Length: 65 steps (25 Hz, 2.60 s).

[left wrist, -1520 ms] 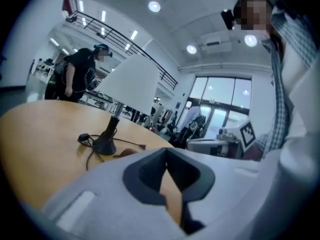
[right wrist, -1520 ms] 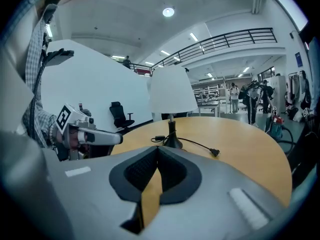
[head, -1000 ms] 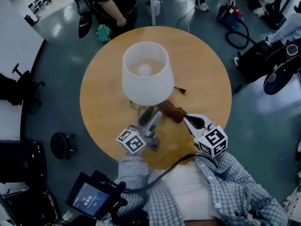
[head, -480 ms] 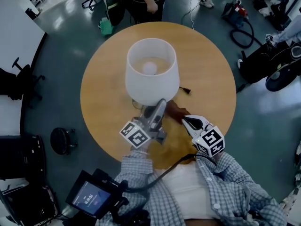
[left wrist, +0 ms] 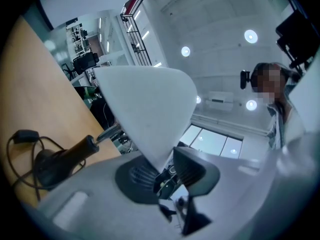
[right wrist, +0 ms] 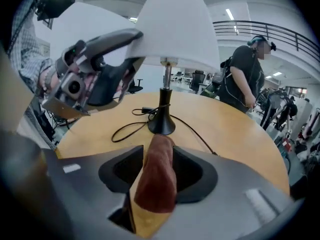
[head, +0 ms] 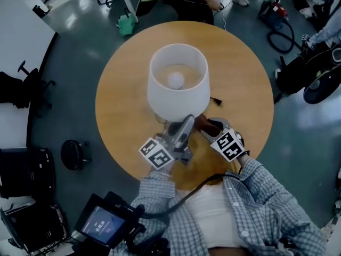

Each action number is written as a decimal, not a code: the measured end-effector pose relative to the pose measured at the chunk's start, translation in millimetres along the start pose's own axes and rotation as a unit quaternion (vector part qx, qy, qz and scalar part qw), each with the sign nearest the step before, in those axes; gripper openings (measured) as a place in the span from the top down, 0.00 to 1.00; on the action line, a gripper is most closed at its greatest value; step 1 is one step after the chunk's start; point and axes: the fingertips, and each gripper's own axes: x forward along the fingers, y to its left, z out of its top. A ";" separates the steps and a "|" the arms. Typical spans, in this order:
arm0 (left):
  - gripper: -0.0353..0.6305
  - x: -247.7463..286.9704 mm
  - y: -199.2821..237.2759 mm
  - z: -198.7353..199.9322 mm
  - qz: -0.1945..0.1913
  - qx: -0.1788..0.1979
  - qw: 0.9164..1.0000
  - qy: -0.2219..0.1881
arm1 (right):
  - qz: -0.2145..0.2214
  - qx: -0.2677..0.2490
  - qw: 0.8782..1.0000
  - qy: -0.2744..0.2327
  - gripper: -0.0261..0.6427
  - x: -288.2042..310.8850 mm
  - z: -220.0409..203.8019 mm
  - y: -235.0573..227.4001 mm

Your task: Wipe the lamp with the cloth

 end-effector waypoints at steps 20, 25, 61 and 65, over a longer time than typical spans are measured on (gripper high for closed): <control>0.81 -12.0 1.2 1.8 0.009 0.003 1.000 -0.018 | -0.052 0.206 0.972 -0.096 0.81 -47.1 5.3 -66.9; 0.81 -25.3 -9.0 -5.7 0.008 0.007 1.000 -0.019 | -0.086 0.170 0.949 -0.250 0.81 -129.9 100.5 -78.5; 0.81 -23.8 -12.3 -9.1 0.007 0.003 1.000 -0.021 | -0.016 0.128 0.913 -0.386 0.81 -157.4 230.5 -86.6; 0.81 -26.0 -12.3 -9.9 0.005 0.004 1.000 -0.021 | 0.002 0.195 0.928 -0.318 0.81 -108.3 186.3 -110.6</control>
